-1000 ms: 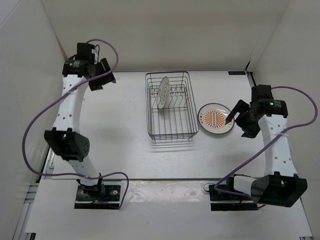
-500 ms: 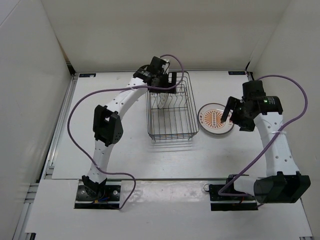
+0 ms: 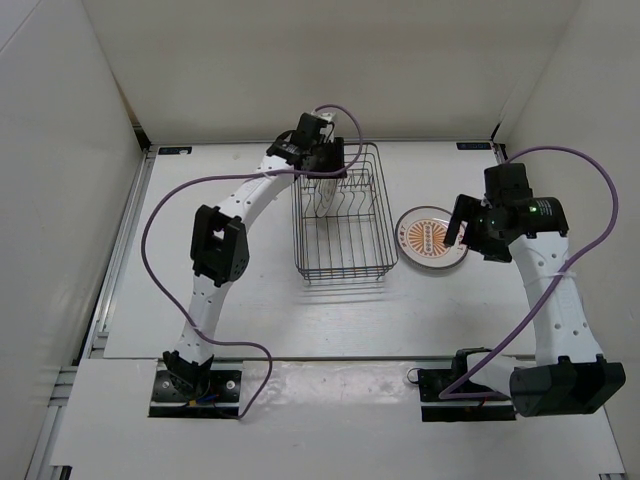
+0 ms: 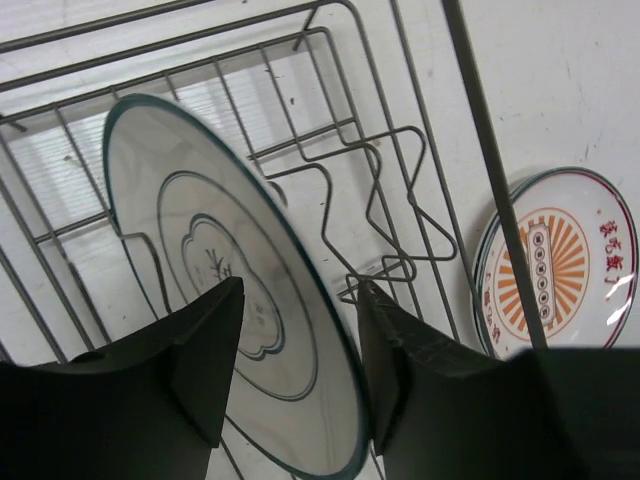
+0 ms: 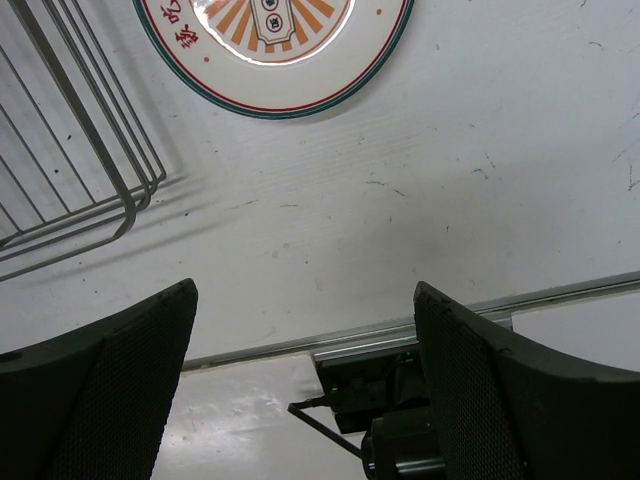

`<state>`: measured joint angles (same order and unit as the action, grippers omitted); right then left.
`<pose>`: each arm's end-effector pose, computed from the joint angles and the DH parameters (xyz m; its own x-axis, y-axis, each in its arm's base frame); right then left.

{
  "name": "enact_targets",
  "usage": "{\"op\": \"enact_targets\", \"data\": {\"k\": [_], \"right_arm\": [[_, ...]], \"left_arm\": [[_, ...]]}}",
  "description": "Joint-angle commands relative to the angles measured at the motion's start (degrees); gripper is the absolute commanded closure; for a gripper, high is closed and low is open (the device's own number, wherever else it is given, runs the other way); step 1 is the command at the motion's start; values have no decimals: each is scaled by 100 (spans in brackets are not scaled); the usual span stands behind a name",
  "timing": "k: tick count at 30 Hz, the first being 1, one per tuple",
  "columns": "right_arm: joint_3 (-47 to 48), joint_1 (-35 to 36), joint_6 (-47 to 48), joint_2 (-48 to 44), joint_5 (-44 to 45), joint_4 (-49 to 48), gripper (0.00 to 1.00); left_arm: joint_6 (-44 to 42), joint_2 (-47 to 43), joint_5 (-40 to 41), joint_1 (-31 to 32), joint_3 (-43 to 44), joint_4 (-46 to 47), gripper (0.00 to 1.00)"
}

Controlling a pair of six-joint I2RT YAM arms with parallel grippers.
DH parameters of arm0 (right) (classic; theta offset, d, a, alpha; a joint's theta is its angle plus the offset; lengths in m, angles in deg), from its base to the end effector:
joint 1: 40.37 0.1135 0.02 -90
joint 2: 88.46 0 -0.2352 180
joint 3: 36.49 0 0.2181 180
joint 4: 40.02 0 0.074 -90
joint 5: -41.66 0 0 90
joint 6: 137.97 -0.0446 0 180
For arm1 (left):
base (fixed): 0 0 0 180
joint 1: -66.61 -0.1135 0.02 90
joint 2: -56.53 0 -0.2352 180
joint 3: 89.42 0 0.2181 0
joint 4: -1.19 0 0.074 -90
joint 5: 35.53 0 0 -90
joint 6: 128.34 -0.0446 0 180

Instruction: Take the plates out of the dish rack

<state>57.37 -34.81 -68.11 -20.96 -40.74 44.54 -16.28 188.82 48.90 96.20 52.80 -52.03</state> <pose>0.1874 0.0123 0.3272 -0.8034 0.2647 -0.5334 0.2662 0.9609 0.0759 0.4146 -0.2404 0.2439 -0.7603 0.0018 -0.6496 0.2885 0.8969 -0.3351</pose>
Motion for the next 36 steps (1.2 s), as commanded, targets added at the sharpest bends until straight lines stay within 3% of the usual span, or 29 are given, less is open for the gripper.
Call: {"op": "enact_targets", "data": {"k": [1, 3, 9, 13, 18, 24, 26, 28, 30, 31, 32, 33, 34, 36], "right_arm": [[25, 50, 116, 17, 93, -127, 10], [42, 85, 133, 52, 110, -171, 10], [51, 129, 98, 131, 172, -259, 10], [174, 199, 142, 272, 189, -399, 10], [350, 323, 169, 491, 234, -461, 10], [482, 490, 195, 676, 190, -514, 10], [482, 516, 186, 703, 164, -505, 10], [456, 542, 177, 711, 172, -496, 10], [421, 542, 142, 668, 181, -470, 10], [412, 542, 133, 676, 163, -453, 10], [403, 534, 107, 676, 146, -444, 10], [403, 534, 98, 702, 120, -452, 10], [394, 542, 89, 694, 58, -453, 10], [420, 542, 72, 729, -12, -453, 10]], "left_arm": [[-44, -115, -191, 4, 13, 315, 42], [-106, -151, -217, -14, 48, 351, 54], [-123, -606, -436, -93, 57, 429, 71], [-132, -1029, -630, -181, -57, 465, 75], [-80, -1810, -516, -181, -242, 622, 87], [-202, -2497, 142, -409, -207, 851, 100], [-281, -2848, 353, -628, -224, 869, 100], [-877, -3103, 529, -743, -285, 746, 100], [-1904, -3314, 915, -665, -505, 405, 100], [-2960, -3358, 1700, -621, -1010, 99, 100], [-3206, -3411, 1960, -586, -1302, 96, 100], [-3348, -3664, 2197, -620, -1653, 165, 100], [-3071, -3736, 2818, -699, -2379, 575, 100], [-2578, -3964, 3139, -1066, -3481, 649, 100]]}}
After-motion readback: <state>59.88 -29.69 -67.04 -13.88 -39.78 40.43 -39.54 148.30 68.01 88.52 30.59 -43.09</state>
